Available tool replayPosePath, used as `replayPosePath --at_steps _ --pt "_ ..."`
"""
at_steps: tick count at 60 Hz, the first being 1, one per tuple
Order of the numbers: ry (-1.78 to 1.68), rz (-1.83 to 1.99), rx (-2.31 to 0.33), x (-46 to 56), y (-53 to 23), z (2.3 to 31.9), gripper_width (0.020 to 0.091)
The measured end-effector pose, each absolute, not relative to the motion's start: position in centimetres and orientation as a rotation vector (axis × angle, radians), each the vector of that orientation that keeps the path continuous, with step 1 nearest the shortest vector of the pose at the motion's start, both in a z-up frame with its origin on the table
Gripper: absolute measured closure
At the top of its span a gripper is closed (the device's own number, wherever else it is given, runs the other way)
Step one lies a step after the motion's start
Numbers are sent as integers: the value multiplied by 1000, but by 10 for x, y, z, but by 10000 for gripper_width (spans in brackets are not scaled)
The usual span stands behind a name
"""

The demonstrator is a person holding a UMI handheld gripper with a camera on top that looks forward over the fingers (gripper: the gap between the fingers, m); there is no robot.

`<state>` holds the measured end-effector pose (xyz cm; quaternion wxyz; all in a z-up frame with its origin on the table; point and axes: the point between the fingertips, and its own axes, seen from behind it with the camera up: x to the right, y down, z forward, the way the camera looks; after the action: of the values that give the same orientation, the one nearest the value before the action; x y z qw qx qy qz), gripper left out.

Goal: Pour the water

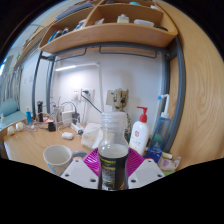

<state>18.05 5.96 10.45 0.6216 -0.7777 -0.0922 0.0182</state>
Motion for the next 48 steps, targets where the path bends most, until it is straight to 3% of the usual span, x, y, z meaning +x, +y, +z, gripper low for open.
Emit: replayPosePath --at_steps 29,40,48 --pt "-107 131 -1725 191 64 89 773" --pt "-106 77 -1737 194 61 87 658" --pt "-91 25 -1746 201 54 90 439"
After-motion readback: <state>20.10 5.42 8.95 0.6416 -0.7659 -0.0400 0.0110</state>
